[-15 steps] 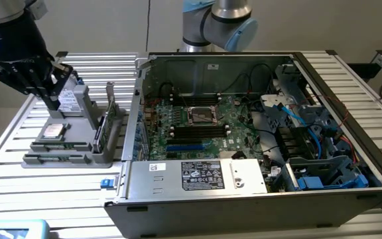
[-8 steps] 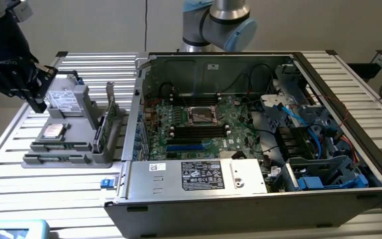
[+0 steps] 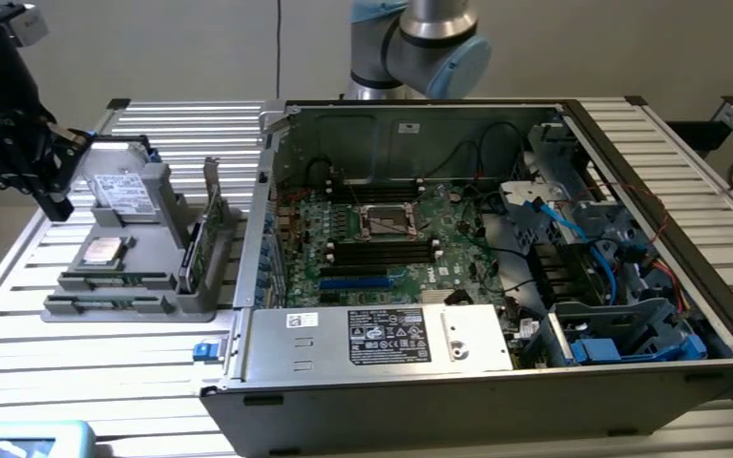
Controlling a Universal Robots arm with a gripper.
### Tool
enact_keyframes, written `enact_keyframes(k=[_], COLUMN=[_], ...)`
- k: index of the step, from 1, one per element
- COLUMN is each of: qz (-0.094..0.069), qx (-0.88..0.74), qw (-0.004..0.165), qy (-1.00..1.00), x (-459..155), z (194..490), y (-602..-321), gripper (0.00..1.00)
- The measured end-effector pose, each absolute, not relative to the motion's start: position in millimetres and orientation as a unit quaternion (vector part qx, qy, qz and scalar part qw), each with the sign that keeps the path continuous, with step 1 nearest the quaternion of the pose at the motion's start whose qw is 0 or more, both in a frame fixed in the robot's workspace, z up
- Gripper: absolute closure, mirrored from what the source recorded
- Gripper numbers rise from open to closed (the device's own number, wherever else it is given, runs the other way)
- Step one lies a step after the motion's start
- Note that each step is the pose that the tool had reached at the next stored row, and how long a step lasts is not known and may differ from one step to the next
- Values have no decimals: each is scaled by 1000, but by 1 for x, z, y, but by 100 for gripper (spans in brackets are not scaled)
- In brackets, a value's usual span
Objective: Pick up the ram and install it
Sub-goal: 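Reach for the ram, then pick up the ram and move it above insertion slot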
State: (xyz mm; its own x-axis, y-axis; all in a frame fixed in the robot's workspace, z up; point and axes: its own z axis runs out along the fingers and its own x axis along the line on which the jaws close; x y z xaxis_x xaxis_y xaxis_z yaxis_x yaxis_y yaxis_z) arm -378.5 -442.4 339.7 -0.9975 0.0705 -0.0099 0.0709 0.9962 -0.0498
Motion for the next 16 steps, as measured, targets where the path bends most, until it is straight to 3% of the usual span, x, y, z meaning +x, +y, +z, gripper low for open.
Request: enact_keyframes(k=[16], qz=[-28], qx=[26], qw=[4], qy=[999], x=[-381], z=[340], y=[-441], gripper=[89])
